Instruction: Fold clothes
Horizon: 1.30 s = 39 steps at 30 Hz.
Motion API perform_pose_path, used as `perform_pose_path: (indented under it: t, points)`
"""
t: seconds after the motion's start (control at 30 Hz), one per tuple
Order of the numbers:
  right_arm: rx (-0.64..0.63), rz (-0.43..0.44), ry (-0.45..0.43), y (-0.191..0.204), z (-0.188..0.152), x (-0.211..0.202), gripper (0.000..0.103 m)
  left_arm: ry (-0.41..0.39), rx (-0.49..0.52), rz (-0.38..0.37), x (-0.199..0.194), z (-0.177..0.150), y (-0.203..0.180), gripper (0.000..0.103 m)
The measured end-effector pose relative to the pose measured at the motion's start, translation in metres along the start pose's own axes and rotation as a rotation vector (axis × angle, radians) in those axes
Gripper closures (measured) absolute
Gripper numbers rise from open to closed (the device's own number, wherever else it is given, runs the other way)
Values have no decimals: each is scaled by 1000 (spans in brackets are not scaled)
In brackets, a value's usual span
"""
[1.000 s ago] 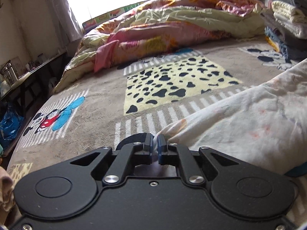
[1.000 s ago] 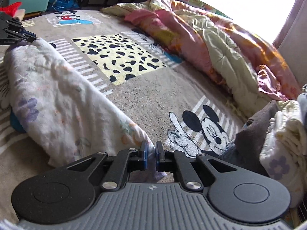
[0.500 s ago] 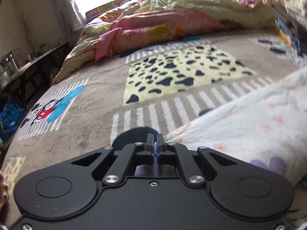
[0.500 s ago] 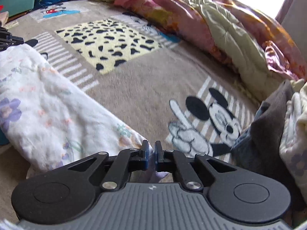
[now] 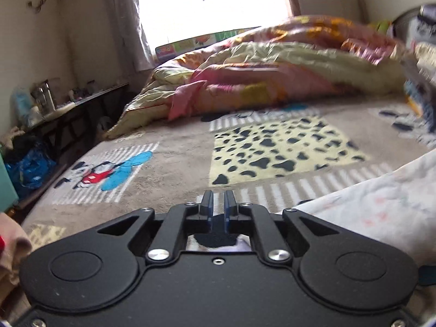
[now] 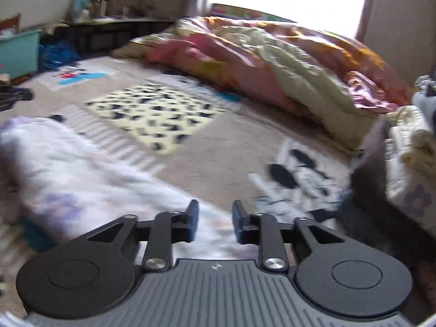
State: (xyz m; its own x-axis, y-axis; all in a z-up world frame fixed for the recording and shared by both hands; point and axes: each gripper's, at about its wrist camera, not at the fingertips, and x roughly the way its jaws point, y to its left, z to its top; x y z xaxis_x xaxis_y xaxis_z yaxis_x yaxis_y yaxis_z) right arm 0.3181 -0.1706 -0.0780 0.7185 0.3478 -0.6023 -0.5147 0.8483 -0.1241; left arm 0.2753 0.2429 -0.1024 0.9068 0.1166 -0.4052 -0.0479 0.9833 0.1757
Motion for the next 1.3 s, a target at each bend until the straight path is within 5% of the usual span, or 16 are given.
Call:
perform_pose_path:
  t: [0.2, 0.3, 0.33, 0.37, 0.47, 0.63, 0.8, 1.0, 1.1, 1.2, 1.3]
  points:
    - [191, 81, 3, 21, -38, 22, 67, -21, -234, -267, -17, -15, 6, 98]
    - [308, 78, -59, 20, -60, 24, 66, -22, -238, -402, -15, -26, -21, 94]
    - [349, 77, -86, 20, -67, 23, 66, 37, -183, -398, -5, -33, -34, 87]
    - [373, 76, -104, 19, -72, 22, 66, 96, -127, -395, 4, -40, -48, 69]
    - [383, 72, -121, 17, -70, 20, 66, 114, -18, -338, 10, -45, -72, 69]
    - [384, 48, -172, 17, -69, 15, 63, -78, -102, -412, -14, -17, -83, 61]
    - [378, 60, -124, 17, -71, 27, 53, 118, 79, -388, 22, -30, -131, 47]
    - [360, 14, -192, 15, -76, 2, 53, -47, -29, -425, 0, -8, -129, 47]
    - [401, 1, -171, 2, -80, 6, 45, 70, 22, -440, 18, -15, -143, 40]
    - [421, 8, -138, -4, -86, 12, 49, 134, 44, -422, 22, -14, -150, 40]
    - [379, -32, -247, 1, -81, -6, 47, 17, -1, -437, 11, -7, -143, 40]
